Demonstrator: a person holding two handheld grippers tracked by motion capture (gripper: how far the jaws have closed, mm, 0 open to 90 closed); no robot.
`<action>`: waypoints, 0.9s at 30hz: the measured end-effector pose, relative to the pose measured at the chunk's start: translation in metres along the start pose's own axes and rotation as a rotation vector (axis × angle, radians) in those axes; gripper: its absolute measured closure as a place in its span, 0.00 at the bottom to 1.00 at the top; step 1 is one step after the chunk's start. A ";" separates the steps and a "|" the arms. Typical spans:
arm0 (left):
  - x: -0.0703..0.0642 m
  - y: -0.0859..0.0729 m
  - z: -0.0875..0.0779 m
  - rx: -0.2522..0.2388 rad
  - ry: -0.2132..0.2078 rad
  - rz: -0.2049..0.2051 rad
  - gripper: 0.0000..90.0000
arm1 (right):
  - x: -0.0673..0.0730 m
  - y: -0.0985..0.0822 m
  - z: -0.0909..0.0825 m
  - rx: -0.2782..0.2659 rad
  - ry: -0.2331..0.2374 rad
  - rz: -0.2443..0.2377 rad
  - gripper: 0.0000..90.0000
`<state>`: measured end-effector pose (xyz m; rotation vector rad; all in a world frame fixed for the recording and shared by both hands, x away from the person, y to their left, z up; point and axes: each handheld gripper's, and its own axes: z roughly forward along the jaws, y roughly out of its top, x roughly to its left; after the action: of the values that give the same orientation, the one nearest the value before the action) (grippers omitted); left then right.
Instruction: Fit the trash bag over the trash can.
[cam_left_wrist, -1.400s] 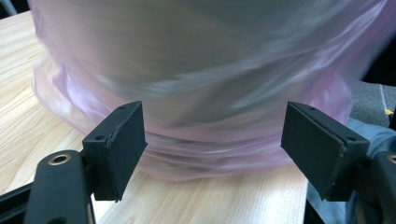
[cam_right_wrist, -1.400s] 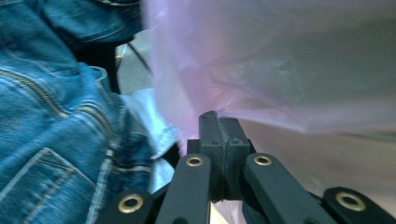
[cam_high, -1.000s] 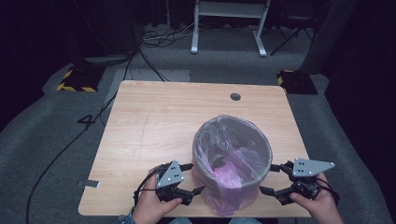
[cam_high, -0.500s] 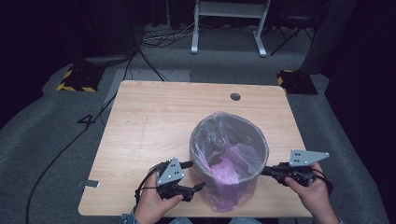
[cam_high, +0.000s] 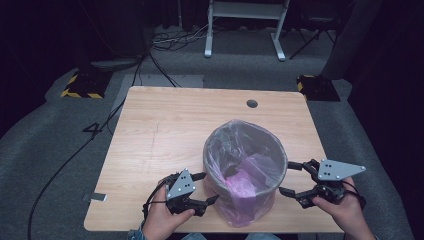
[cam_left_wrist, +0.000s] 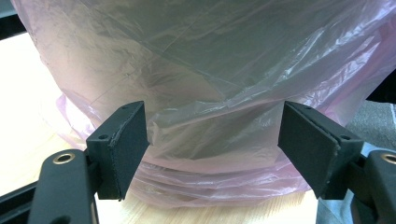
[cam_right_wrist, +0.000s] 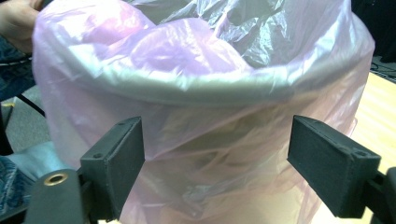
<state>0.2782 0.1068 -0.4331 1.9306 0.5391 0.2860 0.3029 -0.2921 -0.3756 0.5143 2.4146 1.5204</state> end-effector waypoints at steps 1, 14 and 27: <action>0.001 0.000 -0.001 -0.002 0.001 0.003 0.27 | -0.001 0.002 0.001 0.003 0.004 -0.006 0.26; 0.002 -0.003 -0.012 -0.026 0.023 -0.021 0.27 | -0.002 0.011 -0.001 0.009 0.060 0.006 1.00; 0.001 0.002 -0.006 -0.019 0.038 0.006 0.25 | -0.032 -0.028 0.019 0.082 -0.004 0.094 0.84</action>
<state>0.2769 0.1117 -0.4286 1.9122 0.5542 0.3306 0.3347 -0.3006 -0.4083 0.6555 2.4906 1.4586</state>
